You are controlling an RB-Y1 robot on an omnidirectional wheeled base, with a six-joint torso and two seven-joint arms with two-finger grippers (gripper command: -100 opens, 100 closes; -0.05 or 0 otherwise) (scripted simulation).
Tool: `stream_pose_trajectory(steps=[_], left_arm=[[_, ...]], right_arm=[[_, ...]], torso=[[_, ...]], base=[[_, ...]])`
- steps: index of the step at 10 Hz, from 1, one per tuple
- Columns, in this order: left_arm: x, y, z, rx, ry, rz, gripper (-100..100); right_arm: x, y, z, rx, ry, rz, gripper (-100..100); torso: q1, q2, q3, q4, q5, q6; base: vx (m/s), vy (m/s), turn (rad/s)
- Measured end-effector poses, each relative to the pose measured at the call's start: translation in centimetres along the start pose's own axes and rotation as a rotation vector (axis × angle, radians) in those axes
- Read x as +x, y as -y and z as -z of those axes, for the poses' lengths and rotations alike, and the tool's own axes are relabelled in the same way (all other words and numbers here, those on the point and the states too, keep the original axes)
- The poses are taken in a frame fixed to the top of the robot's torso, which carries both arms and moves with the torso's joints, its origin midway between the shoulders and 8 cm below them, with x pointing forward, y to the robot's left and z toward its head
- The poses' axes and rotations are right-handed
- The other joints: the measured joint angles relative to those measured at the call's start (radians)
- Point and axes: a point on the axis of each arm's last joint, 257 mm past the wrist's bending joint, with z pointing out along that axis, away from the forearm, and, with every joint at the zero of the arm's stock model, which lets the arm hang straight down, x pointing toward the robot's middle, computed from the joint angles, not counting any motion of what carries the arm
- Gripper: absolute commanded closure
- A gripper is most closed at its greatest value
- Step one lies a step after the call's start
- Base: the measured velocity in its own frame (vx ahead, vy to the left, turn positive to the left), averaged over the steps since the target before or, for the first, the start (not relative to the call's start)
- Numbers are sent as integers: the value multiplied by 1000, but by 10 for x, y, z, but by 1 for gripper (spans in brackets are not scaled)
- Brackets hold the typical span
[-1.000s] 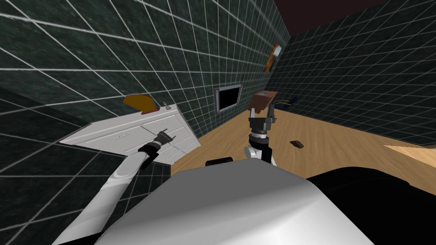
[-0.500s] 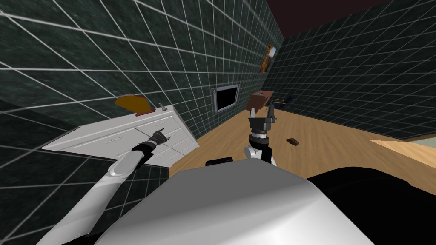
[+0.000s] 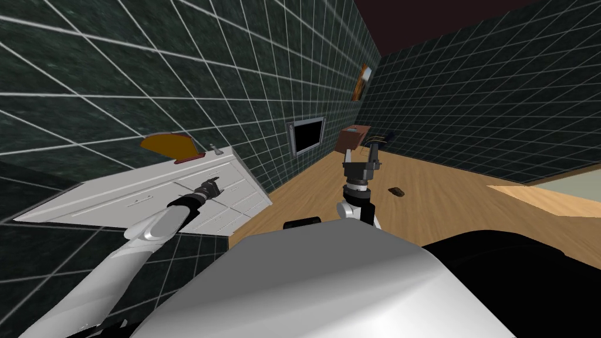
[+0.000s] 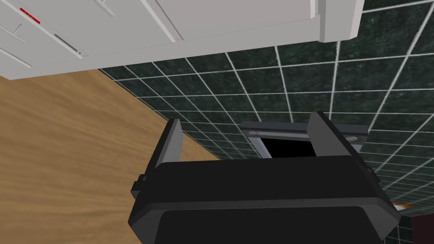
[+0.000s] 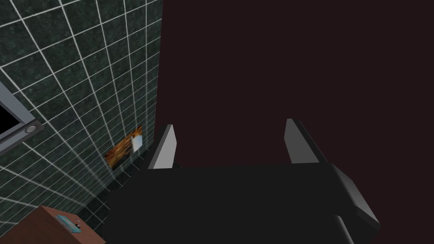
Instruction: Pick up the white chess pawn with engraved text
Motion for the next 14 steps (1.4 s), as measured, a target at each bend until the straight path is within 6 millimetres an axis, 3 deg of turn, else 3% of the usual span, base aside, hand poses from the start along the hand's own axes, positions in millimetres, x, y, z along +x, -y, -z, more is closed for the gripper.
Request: stream_pose_trajectory(steps=[7, 14], left_arm=[[96, -29, 13, 85, -188, -442, -100], [155, -57, 32, 162, -310, -718, -100]], right_arm=[[0, 0, 0, 0, 0, 0, 0], [0, 0, 0, 0, 0, 0, 0]], torso=[[1, 0, 0, 0, 0, -1], [1, -1, -1, 0, 0, 0]], base=[[19, -25, -89], [29, -9, -93]])
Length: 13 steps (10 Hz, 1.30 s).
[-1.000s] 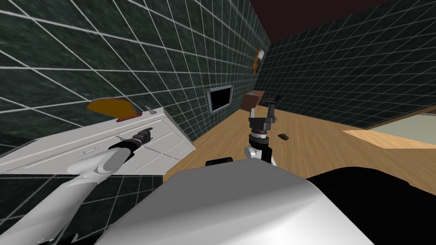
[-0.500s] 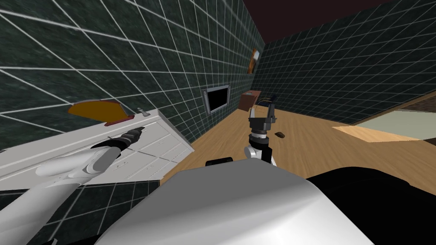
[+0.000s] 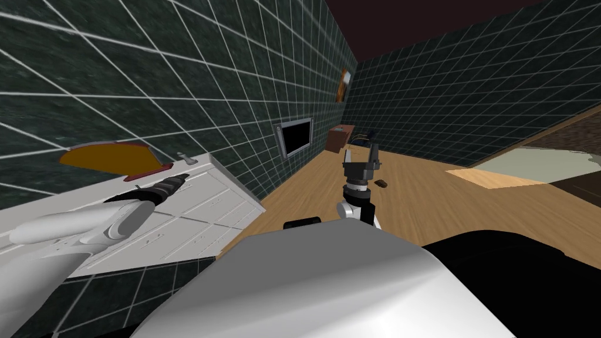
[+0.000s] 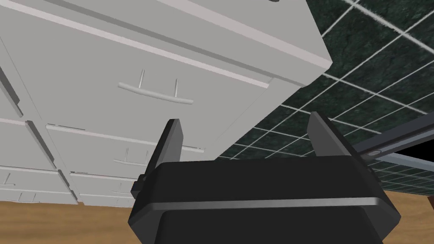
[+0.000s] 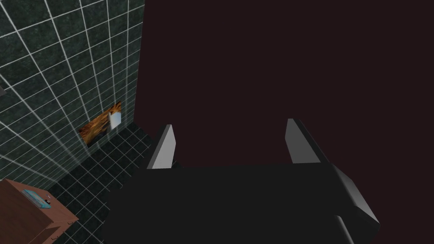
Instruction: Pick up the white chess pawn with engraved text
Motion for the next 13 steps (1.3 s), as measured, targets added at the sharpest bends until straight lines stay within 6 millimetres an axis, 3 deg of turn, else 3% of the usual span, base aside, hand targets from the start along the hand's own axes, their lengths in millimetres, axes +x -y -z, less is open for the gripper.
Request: stream_pose_trajectory(steps=[5, 10, 11, 12, 13], left_arm=[[62, 20, 3, 98, -88, -253, -100], [107, 54, 12, 232, -126, -480, -100], [107, 54, 12, 235, -126, -484, 0], [107, 54, 12, 234, -126, -484, -100], [108, 52, 9, 230, -130, -472, -100]], right_arm=[[0, 0, 0, 0, 0, 0, 0], [0, 0, 0, 0, 0, 0, 0], [0, 0, 0, 0, 0, 0, 0], [0, 0, 0, 0, 0, 0, 0], [0, 0, 0, 0, 0, 0, 0]], torso=[[3, -3, -2, -1, 1, 0], [9, -8, -5, -2, 3, 0], [5, -4, -2, -1, 2, -1], [2, 0, 0, 0, 1, -1], [1, 2, 1, 0, 1, -1]], base=[[84, 32, -148], [136, 120, -120], [12, 12, 0], [-7, 10, 49], [-13, 5, 25]])
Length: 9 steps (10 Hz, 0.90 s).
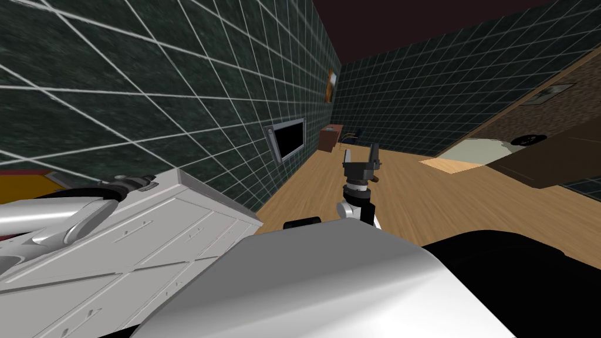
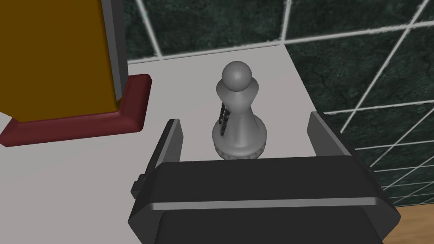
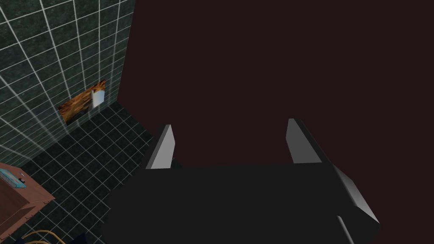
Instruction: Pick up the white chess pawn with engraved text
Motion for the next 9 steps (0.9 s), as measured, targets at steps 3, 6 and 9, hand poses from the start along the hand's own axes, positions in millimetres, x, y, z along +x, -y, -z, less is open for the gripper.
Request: stream_pose_trajectory(steps=[3, 6, 9], left_arm=[[-3, -13, -7, -15, 5, 14, -100], [-11, -28, -14, -33, 21, 6, -100], [-14, -42, -18, -48, 24, 8, -100]], right_arm=[[0, 0, 0, 0, 0, 0, 0], [0, 0, 0, 0, 0, 0, 0], [0, 0, 0, 0, 0, 0, 0]], torso=[[-1, 1, 1, 0, 0, 0], [-1, 1, 1, 0, 0, 0], [-1, 1, 1, 0, 0, 0]], base=[[-10, 2, 19], [-5, 1, 12], [-9, 4, 21]])
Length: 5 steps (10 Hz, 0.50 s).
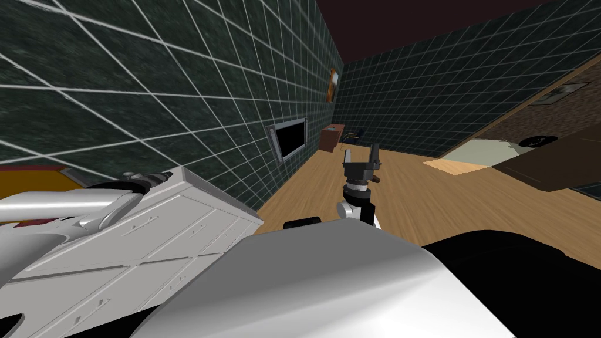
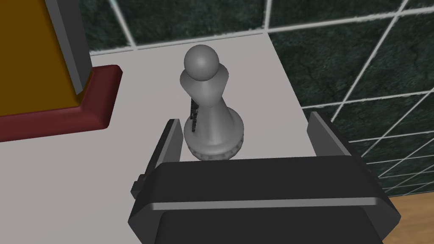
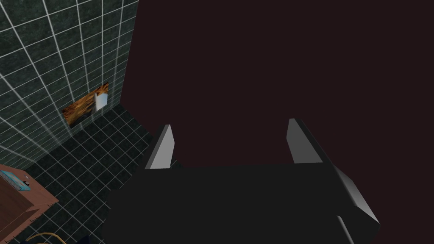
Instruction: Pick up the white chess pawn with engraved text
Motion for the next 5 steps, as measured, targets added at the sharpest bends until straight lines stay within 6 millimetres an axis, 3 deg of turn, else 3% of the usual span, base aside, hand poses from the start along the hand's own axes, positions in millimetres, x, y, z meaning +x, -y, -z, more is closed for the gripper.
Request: stream_pose_trajectory(steps=[5], left_arm=[[4, -10, -9, -7, -1, 10, -100]], right_arm=[[0, 0, 0, 0, 0, 0, 0]], torso=[[0, 0, 0, 0, 0, 0]], base=[[-7, 3, 22]])
